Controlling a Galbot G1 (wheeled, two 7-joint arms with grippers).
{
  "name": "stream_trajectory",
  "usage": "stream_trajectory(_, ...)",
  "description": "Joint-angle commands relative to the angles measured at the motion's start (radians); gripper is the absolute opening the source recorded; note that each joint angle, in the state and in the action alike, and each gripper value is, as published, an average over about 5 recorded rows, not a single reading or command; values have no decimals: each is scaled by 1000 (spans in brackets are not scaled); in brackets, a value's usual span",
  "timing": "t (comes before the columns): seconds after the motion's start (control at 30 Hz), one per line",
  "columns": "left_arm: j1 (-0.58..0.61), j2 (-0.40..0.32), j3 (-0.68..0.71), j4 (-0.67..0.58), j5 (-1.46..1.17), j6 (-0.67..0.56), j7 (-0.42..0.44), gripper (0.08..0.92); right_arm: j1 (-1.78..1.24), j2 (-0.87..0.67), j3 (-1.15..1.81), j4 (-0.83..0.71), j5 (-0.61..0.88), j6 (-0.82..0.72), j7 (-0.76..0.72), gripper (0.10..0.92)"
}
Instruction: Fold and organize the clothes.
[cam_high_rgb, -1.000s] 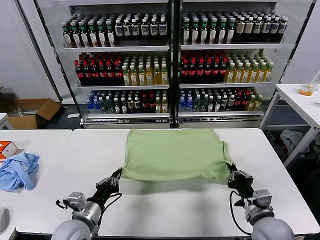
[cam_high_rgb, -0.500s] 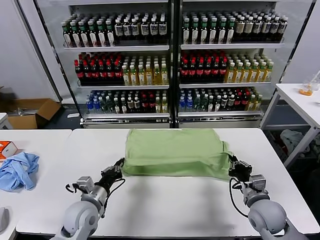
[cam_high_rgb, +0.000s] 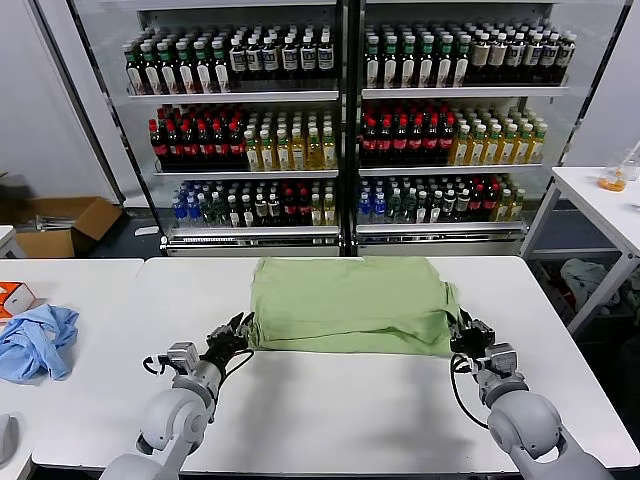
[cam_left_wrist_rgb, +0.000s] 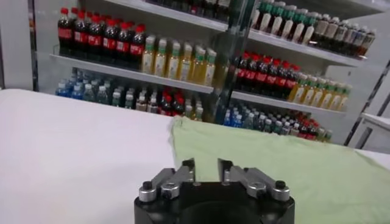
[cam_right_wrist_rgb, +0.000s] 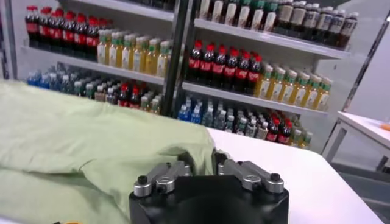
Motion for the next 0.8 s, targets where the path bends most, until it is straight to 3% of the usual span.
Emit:
stream_trajectory(0.03,21,-1,4,16,20,-2,-1,463,-54,12,34,1,-34,-31,13,538)
stream_trajectory(0.3,17,-18,19,63,38,-3,5,697,-21,48,15,-61,57,-104,55,767)
stream_trajectory(0.47,-3,-31,32,92,43,-1,10,798,2,49,-3,-79,138,-136,57,811)
stream_trajectory(0.6,-4,-33,43,99,59,-7,10,729,9,46,-8,-78,180,-136,51,762)
stream_trajectory(0.8,-4,-34,52,105,69,-6,18,556,11,37,-12,-81,193,-131,41,571)
